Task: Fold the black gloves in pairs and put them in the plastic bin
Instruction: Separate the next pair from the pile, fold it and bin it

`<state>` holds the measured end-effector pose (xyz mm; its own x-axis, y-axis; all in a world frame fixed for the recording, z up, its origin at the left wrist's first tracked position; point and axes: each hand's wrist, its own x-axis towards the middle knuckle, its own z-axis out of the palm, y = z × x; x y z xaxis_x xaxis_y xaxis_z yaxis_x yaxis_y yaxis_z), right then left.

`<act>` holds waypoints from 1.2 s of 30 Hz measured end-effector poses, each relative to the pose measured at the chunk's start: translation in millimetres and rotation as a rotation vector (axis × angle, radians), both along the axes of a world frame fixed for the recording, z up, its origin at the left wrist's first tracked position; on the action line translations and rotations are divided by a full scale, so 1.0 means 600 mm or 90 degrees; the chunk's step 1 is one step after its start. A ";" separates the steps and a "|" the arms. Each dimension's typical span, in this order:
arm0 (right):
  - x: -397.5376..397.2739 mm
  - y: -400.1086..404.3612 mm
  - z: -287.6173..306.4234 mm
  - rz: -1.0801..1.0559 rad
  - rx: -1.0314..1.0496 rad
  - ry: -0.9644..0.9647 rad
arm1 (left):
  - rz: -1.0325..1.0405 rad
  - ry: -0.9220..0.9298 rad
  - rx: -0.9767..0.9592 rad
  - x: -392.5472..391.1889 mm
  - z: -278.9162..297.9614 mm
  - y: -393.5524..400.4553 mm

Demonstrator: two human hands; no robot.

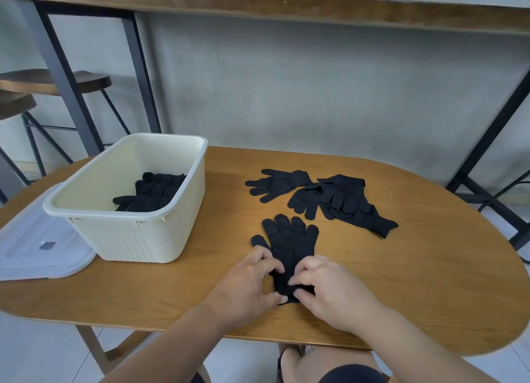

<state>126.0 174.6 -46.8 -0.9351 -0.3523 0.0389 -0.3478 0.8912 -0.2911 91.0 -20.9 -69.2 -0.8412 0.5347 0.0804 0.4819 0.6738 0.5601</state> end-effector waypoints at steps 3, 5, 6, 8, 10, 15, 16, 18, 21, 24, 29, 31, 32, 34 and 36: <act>0.003 0.003 -0.004 0.001 -0.007 0.006 | -0.006 0.015 -0.005 0.001 0.000 0.000; 0.004 0.003 -0.004 -0.001 -0.012 0.008 | -0.013 0.020 -0.009 0.002 -0.001 0.000; 0.006 0.003 -0.003 0.000 -0.010 0.007 | -0.015 0.024 -0.010 0.002 -0.002 0.000; 0.009 0.002 -0.002 0.002 -0.005 -0.005 | -0.018 0.036 -0.016 0.005 0.000 -0.001; 0.013 0.003 0.001 -0.002 -0.004 -0.025 | -0.028 0.049 -0.023 0.010 0.001 -0.002; 0.016 -0.001 0.008 -0.016 -0.020 -0.048 | 0.015 0.065 0.027 0.005 0.007 -0.014; 0.015 -0.002 0.009 -0.020 -0.028 -0.057 | 0.048 0.095 0.023 -0.003 0.007 -0.015; 0.009 -0.005 0.013 -0.029 -0.038 -0.073 | 0.104 0.123 -0.015 -0.023 0.009 -0.014; 0.000 -0.010 0.018 -0.055 -0.064 -0.094 | 0.110 0.098 -0.142 -0.049 0.008 -0.004; -0.004 -0.016 0.020 -0.081 -0.077 -0.098 | 0.101 0.111 -0.222 -0.060 0.006 0.001; -0.004 -0.019 0.016 -0.098 -0.079 -0.096 | 0.116 0.174 -0.199 -0.065 0.012 0.012; -0.005 -0.017 0.015 -0.098 -0.093 -0.108 | 0.077 0.184 -0.154 -0.072 0.020 0.027; -0.005 -0.016 0.014 -0.097 -0.097 -0.110 | 0.042 0.176 -0.152 -0.075 0.024 0.036; -0.004 -0.014 0.014 -0.094 -0.098 -0.108 | -0.023 0.152 -0.200 -0.083 0.026 0.051; -0.005 -0.011 0.014 -0.090 -0.098 -0.111 | -0.046 0.120 -0.255 -0.092 0.022 0.057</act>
